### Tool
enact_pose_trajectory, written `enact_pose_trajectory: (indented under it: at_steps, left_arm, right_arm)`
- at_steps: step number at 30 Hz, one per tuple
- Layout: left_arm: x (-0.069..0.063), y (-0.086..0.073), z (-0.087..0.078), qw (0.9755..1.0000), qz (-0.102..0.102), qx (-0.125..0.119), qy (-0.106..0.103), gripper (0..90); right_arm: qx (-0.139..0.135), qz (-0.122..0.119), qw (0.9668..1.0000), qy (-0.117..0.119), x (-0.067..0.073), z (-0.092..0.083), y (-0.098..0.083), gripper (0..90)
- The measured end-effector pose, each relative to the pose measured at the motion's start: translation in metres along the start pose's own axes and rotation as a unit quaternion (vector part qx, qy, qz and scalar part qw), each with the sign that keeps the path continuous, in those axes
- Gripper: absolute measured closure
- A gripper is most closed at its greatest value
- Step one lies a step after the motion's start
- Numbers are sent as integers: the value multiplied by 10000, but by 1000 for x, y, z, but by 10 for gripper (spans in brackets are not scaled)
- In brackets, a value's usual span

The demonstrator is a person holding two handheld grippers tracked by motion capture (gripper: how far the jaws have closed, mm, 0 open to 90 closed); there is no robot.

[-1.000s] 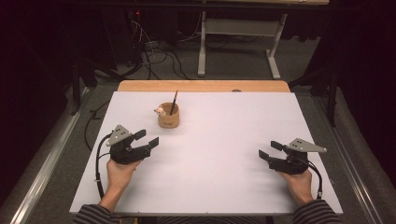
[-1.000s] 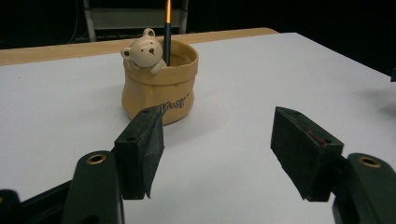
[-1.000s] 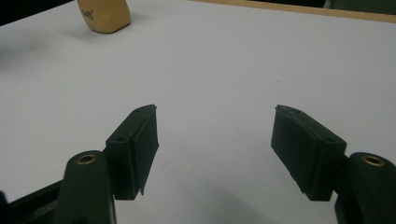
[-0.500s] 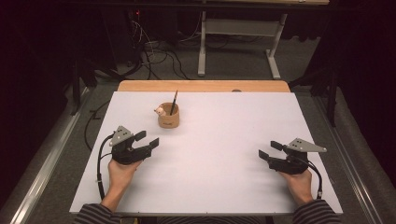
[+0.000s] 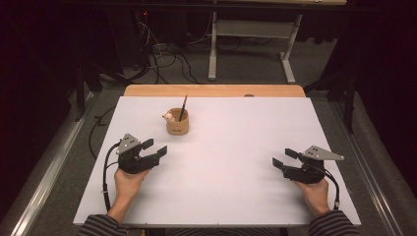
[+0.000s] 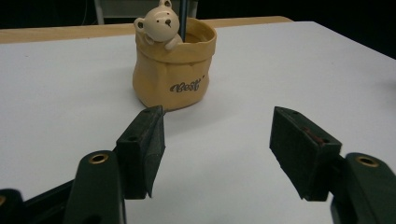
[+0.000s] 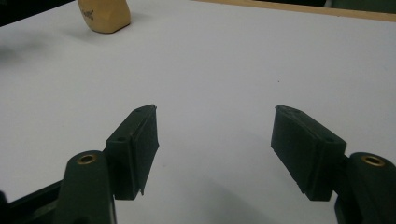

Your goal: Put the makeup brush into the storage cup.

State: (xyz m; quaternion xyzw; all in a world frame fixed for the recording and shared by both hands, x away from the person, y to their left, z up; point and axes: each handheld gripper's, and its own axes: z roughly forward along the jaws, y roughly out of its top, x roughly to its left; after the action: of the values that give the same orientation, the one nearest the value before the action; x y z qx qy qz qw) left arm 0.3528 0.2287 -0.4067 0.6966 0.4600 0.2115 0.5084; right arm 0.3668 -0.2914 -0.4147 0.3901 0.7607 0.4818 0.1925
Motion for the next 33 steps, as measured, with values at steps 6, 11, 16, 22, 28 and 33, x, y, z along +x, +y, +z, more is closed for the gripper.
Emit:
enact_pose_trajectory:
  at_steps: [6,11,16,22,28,33]
  left_arm:
    - [1,-1,1,10000,-8,25,16,364]
    - [1,-4,0,9999,-39,-50,90,369]
    - [4,-6,1,9999,-112,22,121,370]
    - [3,-8,1,9998,-86,28,158,369]
    - [4,-9,1,9998,-92,66,163,369]
    - [4,-10,1,9998,-78,97,147,367]
  right_arm:
    - [20,-3,10000,0,0,1,0,335]
    - [17,3,10000,-3,-1,0,0,334]
    - [30,28,10000,2,0,0,0,334]
    - [32,26,10000,9,0,0,0,334]
    - [33,20,10000,13,0,0,-1,334]
    - [35,27,10000,13,0,0,0,334]
